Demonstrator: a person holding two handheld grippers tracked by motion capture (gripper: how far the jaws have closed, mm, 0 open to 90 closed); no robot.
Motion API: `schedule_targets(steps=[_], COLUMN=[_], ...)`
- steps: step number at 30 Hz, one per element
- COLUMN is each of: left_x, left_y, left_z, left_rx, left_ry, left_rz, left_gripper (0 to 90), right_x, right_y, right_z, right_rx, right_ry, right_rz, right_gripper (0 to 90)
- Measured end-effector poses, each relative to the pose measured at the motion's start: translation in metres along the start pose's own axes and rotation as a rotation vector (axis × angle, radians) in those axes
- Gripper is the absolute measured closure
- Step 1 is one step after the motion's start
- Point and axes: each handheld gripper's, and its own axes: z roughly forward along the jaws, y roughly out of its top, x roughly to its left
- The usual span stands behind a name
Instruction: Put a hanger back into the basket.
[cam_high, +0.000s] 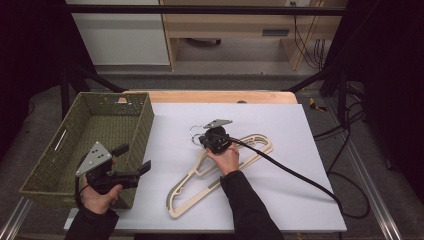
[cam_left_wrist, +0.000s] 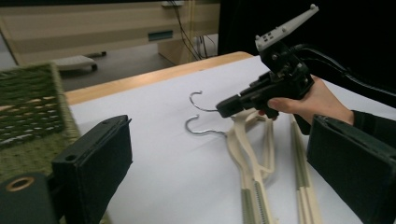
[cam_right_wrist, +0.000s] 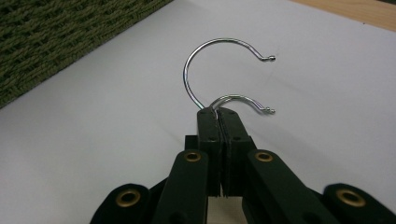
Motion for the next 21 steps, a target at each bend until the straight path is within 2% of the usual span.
schedule_targets(steps=[1,3,4,5,8,9,10,11,14,16,20,21], left_x=[0.000,-0.006,-0.014,-0.014,-0.027,-0.027,-0.030,-0.030,-0.033,-0.034,-0.031,-0.030], left_y=[0.000,0.001,0.002,0.002,-0.001,-0.001,-0.004,-0.004,-0.007,-0.009,-0.012,-0.014], left_z=[0.000,0.009,0.020,0.020,0.046,0.046,0.060,0.060,0.079,0.092,0.104,0.112], left_rx=[0.000,0.022,0.052,0.052,0.123,0.123,0.161,0.161,0.204,0.233,0.253,0.260], left_ry=[0.000,-0.012,-0.029,-0.029,-0.060,-0.060,-0.074,-0.074,-0.102,-0.107,-0.114,-0.113], left_rz=[0.000,0.005,0.013,0.013,0.033,0.033,0.034,0.034,0.013,0.019,0.005,-0.003], left_gripper=[7.0,7.3,7.8,8.0,8.8,8.9,9.2,9.4,10.3,11.8,15.3,17.0], right_x=[0.000,0.000,0.001,0.001,0.000,0.001,0.000,0.000,0.000,-0.001,0.000,0.001], right_y=[0.000,0.001,0.001,0.001,0.000,0.000,0.000,0.000,-0.002,-0.002,-0.001,-0.001], right_z=[0.000,-0.003,-0.005,-0.005,-0.007,-0.007,-0.008,-0.008,-0.008,-0.010,-0.011,-0.013], right_rx=[0.000,-0.005,-0.013,-0.013,-0.025,-0.029,-0.032,-0.032,-0.041,-0.038,-0.044,-0.050], right_ry=[0.000,0.003,0.005,0.005,0.013,0.014,0.015,0.015,0.012,0.019,0.020,0.019], right_rz=[0.000,-0.007,-0.015,-0.015,-0.027,-0.013,-0.019,-0.019,-0.011,-0.019,-0.023,-0.021], right_gripper=[89.3,89.3,89.4,89.4,89.4,89.4,89.4,89.4,89.3,89.3,89.3,89.3])
